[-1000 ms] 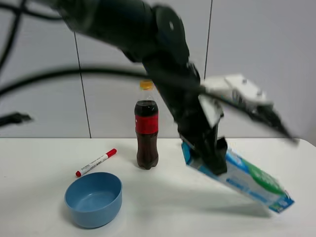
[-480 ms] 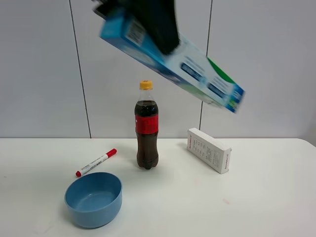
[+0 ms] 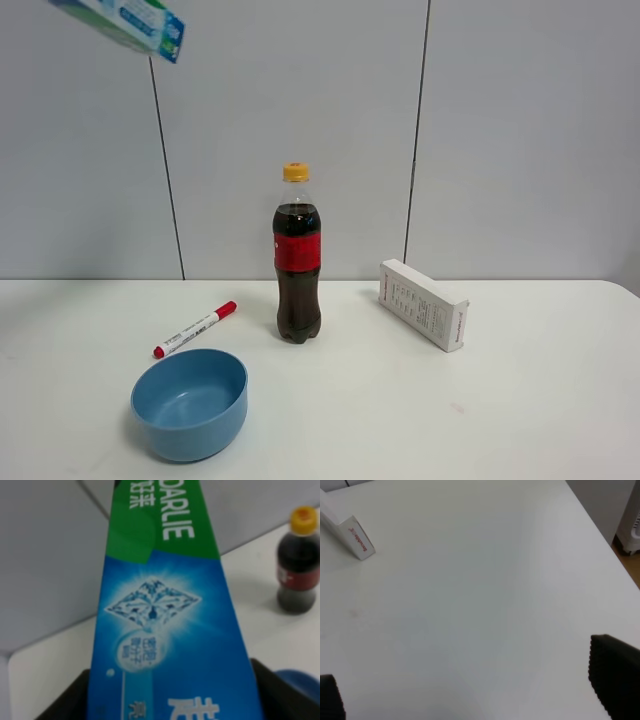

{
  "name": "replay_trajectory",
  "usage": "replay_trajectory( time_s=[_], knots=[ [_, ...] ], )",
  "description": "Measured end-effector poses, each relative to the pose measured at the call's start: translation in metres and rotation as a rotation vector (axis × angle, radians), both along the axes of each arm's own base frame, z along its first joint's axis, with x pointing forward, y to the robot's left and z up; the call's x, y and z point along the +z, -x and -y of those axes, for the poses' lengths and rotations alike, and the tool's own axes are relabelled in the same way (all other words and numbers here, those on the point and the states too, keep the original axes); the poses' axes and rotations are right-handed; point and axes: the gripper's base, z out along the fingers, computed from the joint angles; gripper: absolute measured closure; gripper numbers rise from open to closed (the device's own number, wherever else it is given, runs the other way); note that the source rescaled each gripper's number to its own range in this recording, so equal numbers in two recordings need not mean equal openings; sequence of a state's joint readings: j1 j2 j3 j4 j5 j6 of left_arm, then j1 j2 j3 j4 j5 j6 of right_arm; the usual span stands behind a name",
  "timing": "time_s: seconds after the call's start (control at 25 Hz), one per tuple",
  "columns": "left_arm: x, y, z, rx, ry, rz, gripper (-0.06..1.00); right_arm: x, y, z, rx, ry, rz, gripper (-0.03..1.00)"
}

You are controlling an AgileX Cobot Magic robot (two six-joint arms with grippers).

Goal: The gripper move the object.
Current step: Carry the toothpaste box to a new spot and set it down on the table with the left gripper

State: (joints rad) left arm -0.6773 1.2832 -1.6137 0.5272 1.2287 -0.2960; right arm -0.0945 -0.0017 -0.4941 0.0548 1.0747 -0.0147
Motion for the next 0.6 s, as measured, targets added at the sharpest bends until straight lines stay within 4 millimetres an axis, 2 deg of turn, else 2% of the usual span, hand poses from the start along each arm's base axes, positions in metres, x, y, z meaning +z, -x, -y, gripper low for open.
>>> replay_trajectory(
  time_s=[0.24,0.36,0.44,0.56,0.6],
  knots=[
    [-0.055,-0.031,-0.039,0.081,0.122,0.040,0.92,0.000,0.000,0.000,0.000,0.000,0.000,-0.03],
    [-0.101,-0.046,-0.053,0.094,0.203,0.067,0.92,0.000,0.000,0.000,0.000,0.000,0.000,-0.03],
    [-0.141,-0.052,-0.062,0.106,0.242,0.065,0.92,0.000,0.000,0.000,0.000,0.000,0.000,-0.03],
    [-0.199,-0.052,-0.070,0.125,0.305,0.035,0.92,0.000,0.000,0.000,0.000,0.000,0.000,-0.03],
    [-0.212,-0.051,-0.072,0.133,0.328,0.037,0.92,0.000,0.000,0.000,0.000,0.000,0.000,-0.03]
  ],
)
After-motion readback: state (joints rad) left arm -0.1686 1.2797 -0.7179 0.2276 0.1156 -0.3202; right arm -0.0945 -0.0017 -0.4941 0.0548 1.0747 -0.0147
